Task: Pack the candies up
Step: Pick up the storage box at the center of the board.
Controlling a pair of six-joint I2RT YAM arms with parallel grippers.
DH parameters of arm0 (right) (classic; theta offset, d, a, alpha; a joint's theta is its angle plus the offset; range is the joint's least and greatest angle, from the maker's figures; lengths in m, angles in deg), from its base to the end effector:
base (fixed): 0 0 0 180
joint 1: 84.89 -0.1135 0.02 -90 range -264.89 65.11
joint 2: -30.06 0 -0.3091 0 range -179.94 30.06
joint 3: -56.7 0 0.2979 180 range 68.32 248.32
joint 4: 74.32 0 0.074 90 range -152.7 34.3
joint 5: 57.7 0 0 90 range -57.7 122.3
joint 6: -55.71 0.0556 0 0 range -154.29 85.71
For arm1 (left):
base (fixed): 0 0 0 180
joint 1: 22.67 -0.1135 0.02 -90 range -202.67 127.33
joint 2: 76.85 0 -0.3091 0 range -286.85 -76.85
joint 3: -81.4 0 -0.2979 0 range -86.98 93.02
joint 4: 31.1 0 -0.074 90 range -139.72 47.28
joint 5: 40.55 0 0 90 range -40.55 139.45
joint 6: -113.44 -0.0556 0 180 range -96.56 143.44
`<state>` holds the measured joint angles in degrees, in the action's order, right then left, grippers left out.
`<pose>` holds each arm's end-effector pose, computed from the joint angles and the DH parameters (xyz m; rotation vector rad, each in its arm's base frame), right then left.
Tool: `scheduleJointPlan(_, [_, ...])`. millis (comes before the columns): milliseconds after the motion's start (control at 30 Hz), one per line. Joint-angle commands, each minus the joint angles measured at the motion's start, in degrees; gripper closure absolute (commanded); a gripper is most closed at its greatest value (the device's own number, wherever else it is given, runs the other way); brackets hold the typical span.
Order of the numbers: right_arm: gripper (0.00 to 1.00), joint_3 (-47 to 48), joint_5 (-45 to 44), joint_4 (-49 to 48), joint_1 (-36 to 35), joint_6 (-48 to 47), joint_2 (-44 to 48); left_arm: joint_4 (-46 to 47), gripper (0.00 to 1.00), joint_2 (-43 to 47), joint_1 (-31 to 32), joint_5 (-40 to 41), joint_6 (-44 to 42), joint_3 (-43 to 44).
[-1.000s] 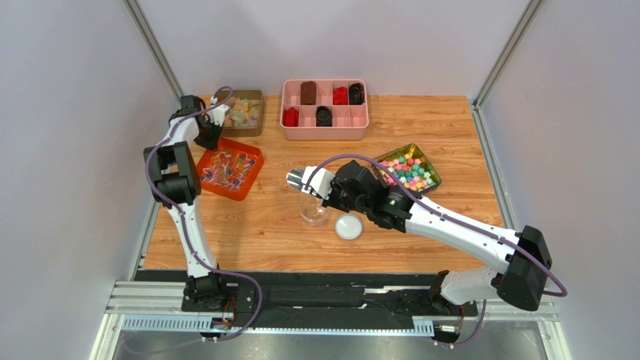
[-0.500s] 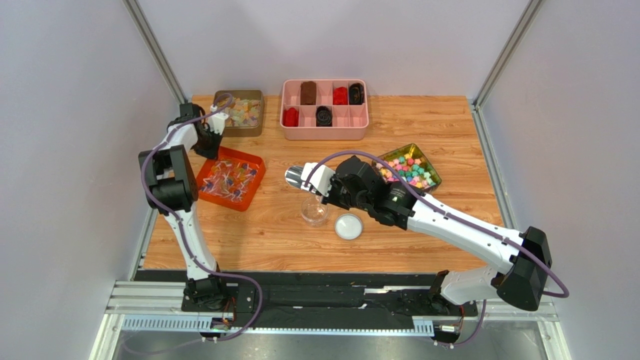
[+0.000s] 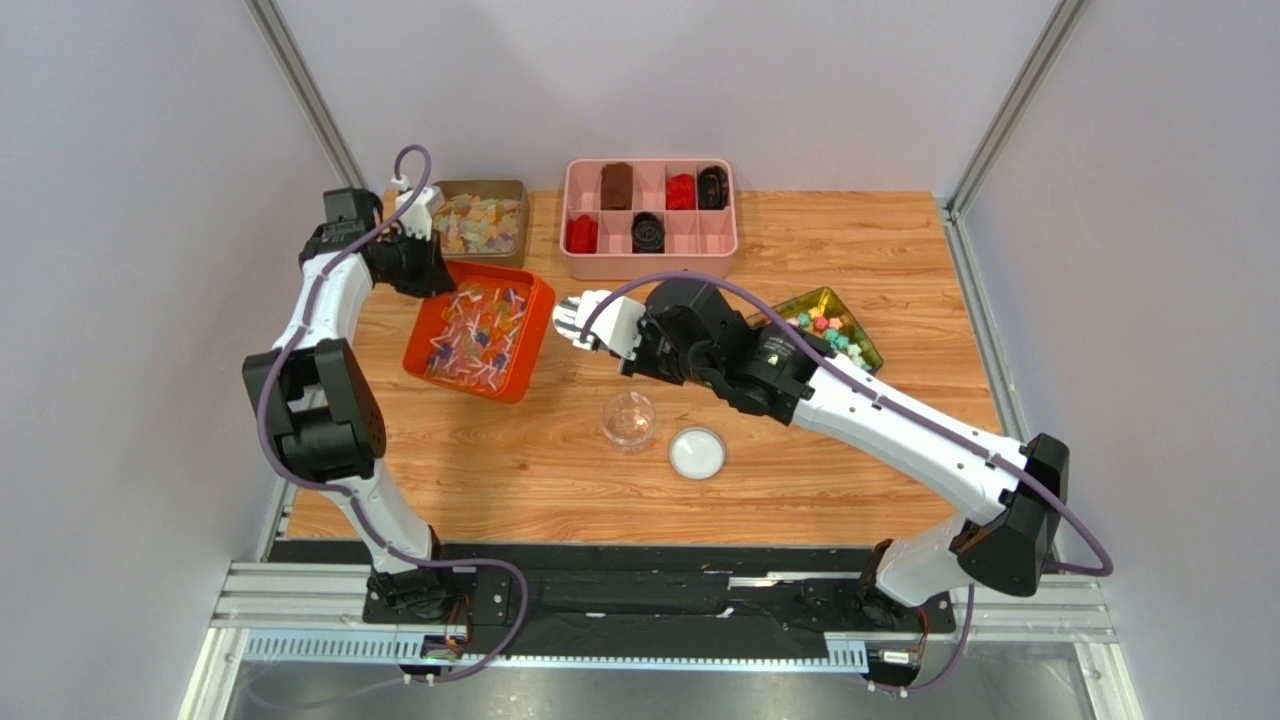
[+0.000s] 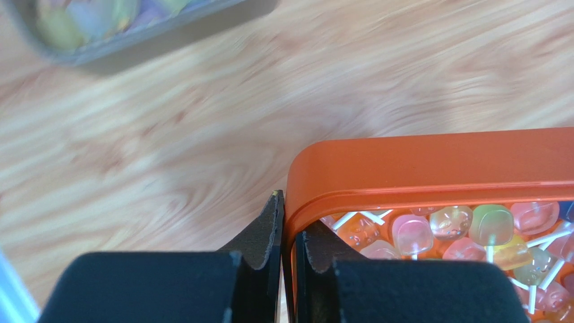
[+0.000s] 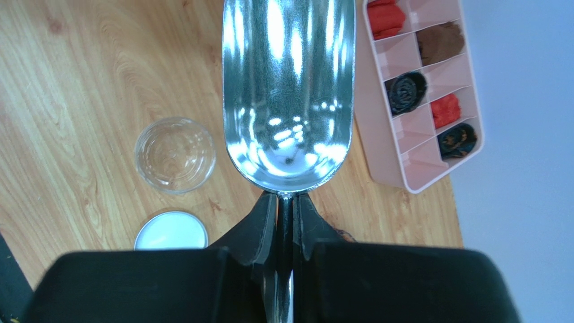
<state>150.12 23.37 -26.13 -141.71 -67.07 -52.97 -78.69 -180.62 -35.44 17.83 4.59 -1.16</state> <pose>0.2138 0.3111 0.3950 -1.5041 1.6352 0.0569 0.4562 0.0735 0.2828 0.3427 2.3466 -0.4338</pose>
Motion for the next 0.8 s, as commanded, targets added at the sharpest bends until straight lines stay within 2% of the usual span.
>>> scheduleJointPlan(0, [1.0, 9.0, -3.5, 2.9, -0.1, -0.3, -0.9, 5.3, 1.0, 3.7, -0.1, -17.3, 6.0, -2.6])
scheduleJointPlan(133, [1.0, 13.1, -5.5, 4.7, -0.1, -0.1, -1.8, 15.1, 1.0, 4.5, -0.2, -23.0, 10.1, -7.2])
scheduleJointPlan(267, [1.0, 15.8, -6.8, 6.3, -0.1, 0.3, -2.9, 12.0, 1.0, -1.4, -0.5, -28.8, 12.3, -3.1])
scheduleJointPlan(433, [1.0, 16.5, -7.1, 7.3, 0.0, 0.4, -3.4, 14.9, 1.0, -1.6, -0.3, -23.6, 12.8, -5.0])
scheduleJointPlan(500, [1.0, 16.6, -7.3, 7.5, 0.0, 0.2, -3.8, 13.4, 1.0, -2.1, 0.0, -23.3, 12.0, -4.7])
scheduleJointPlan(567, [1.0, 17.2, -8.0, 7.7, 0.0, 0.0, -4.5, 13.2, 1.0, -0.7, 1.2, -11.6, 12.2, -5.3])
scheduleJointPlan(600, [1.0, 17.3, -8.1, 7.8, 0.0, 0.0, -4.8, 13.4, 1.0, 0.0, 1.9, -9.5, 10.3, -6.7])
scheduleJointPlan(667, [1.0, 17.6, -7.9, 8.2, 0.0, 0.1, -5.3, 14.2, 1.0, 1.2, 1.4, -15.1, 9.3, -7.8])
scheduleJointPlan(733, [1.0, 18.1, -7.6, 8.5, 0.0, 0.3, -5.7, 10.9, 1.0, 0.1, 0.7, -22.7, 9.0, -5.9])
scheduleJointPlan(767, [1.0, 18.3, -7.5, 8.6, 0.1, 0.3, -6.0, 9.4, 1.0, -1.7, 0.6, -23.0, 9.4, -4.8])
